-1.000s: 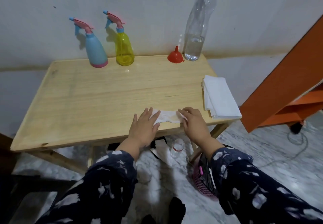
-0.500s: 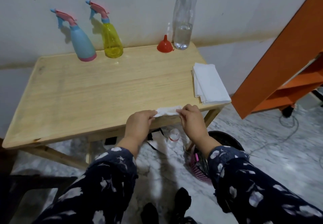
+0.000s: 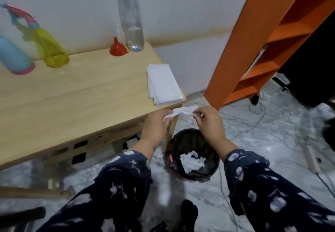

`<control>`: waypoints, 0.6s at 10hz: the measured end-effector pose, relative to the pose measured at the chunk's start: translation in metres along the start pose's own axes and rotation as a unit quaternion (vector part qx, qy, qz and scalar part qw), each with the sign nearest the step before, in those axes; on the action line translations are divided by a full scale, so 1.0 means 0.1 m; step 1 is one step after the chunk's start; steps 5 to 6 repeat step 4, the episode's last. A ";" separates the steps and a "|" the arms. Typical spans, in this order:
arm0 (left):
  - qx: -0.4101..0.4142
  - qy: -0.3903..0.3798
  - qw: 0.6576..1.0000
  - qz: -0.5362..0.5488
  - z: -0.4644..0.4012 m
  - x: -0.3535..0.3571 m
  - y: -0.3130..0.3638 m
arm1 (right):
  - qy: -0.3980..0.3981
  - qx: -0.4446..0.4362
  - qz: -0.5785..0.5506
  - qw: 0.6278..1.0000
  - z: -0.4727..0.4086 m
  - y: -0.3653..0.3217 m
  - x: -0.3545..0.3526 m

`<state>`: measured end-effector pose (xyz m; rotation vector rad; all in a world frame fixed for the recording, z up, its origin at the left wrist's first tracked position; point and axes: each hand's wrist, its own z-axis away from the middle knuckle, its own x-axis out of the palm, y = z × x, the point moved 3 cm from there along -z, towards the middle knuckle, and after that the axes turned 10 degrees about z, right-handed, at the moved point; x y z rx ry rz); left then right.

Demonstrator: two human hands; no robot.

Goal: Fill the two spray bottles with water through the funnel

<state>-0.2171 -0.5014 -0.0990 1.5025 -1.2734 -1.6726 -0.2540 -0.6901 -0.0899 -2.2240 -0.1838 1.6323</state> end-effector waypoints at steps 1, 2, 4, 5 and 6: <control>-0.030 -0.033 0.999 -0.011 -0.06 0.48 -0.01 | -0.036 0.037 0.007 0.999 0.06 0.51 0.02; -0.078 -0.109 0.990 -0.033 -0.11 0.96 -0.20 | -0.100 0.057 0.009 0.993 0.12 1.02 0.16; -0.160 -0.183 0.960 -0.142 0.05 1.33 -0.68 | -0.236 0.069 -0.003 0.969 0.32 1.73 0.34; -0.160 -0.183 0.960 -0.142 0.05 1.33 -0.68 | -0.236 0.069 -0.003 0.969 0.32 1.73 0.34; -0.160 -0.183 0.960 -0.142 0.05 1.33 -0.68 | -0.236 0.069 -0.003 0.969 0.32 1.73 0.34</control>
